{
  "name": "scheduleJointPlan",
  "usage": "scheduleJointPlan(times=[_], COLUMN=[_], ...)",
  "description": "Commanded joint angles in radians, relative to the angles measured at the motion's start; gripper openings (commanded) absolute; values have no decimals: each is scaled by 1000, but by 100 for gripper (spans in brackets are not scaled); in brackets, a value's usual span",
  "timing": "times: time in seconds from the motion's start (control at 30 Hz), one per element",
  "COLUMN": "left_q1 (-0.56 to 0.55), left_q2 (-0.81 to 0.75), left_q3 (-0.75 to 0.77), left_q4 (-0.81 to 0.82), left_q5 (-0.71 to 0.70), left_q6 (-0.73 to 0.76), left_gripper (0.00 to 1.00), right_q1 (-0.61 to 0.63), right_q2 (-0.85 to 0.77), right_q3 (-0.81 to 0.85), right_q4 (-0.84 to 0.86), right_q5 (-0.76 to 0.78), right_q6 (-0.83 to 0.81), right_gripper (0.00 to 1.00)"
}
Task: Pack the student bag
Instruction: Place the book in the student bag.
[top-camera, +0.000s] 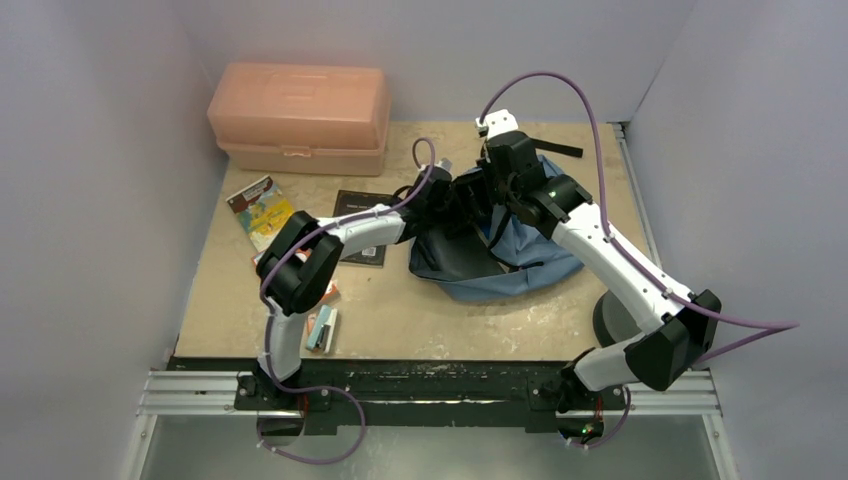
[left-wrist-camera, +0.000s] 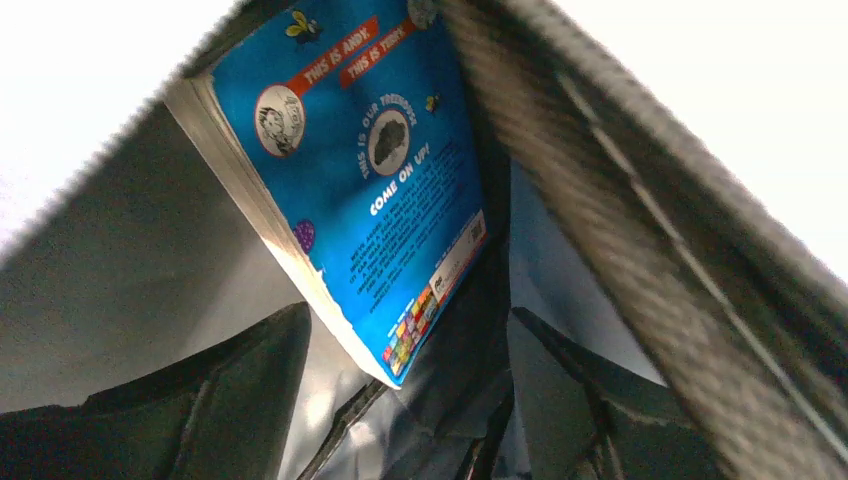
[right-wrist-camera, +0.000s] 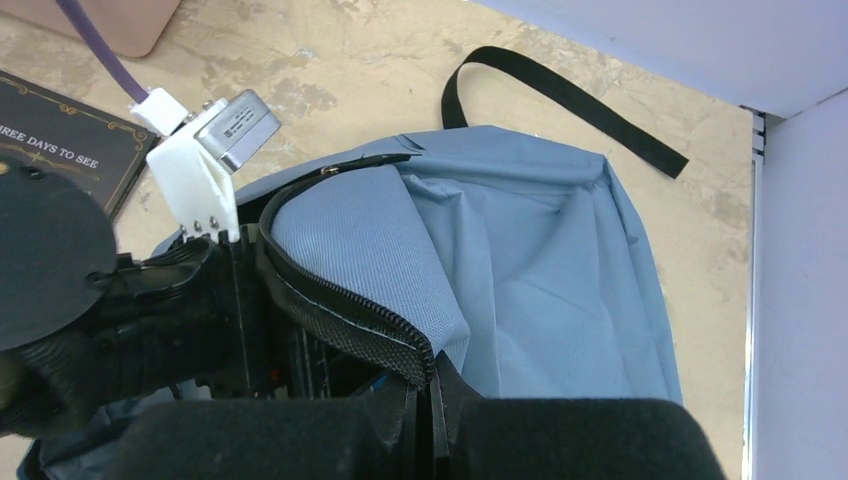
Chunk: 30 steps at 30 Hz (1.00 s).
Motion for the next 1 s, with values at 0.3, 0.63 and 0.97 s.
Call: scheduleJointPlan(times=[0.3, 0.63, 0.97], left_q1=[-82, -119, -101], left_q2=[-75, 102, 223], left_q3=[-85, 40, 50], left_q4=[-76, 302, 606], left_q5=[-306, -387, -235], left_q6=[-65, -92, -87], left_gripper=[40, 14, 13], right_q1=[-7, -8, -10], right_q2=[-24, -5, 24], right_q3=[74, 91, 71], right_q4=[45, 35, 75], right_q5=[13, -75, -112], right_q6=[20, 43, 43], right_gripper=[0, 0, 0])
